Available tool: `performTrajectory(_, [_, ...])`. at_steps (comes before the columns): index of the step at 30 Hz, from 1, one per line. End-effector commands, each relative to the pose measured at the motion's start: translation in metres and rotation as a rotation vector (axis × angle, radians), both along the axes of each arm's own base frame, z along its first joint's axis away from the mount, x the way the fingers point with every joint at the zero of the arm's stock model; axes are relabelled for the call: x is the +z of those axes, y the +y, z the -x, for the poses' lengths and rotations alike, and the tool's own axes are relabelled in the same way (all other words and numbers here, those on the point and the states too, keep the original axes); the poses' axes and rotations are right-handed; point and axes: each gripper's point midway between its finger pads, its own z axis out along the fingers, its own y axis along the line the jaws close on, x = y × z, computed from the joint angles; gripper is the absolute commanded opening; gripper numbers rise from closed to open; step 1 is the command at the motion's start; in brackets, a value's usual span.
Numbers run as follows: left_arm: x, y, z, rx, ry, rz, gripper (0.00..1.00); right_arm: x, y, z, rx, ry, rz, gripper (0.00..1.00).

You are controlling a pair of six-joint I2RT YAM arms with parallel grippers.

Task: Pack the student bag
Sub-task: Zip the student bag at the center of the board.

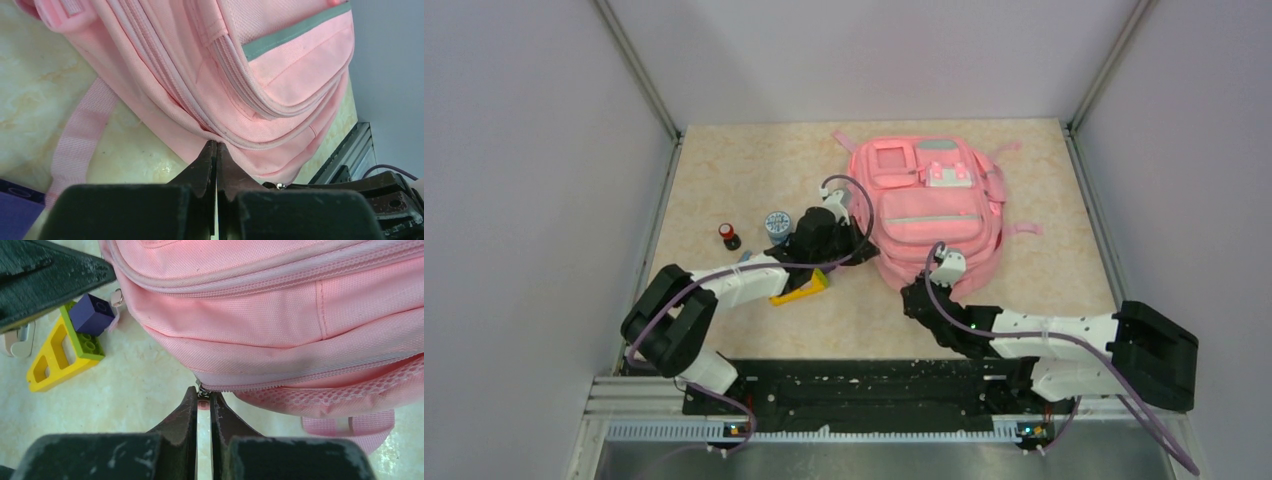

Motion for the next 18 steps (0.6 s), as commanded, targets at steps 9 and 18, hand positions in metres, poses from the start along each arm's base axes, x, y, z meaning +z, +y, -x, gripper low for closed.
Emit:
performTrajectory(9, [0.045, 0.046, -0.094, 0.206, -0.152, 0.001, 0.00, -0.024, -0.023, 0.027, 0.122, 0.163, 0.082, 0.00])
performTrajectory(18, [0.051, 0.035, -0.040, 0.117, -0.068, 0.090, 0.47, -0.006, -0.022, 0.022, 0.204, 0.139, 0.054, 0.00])
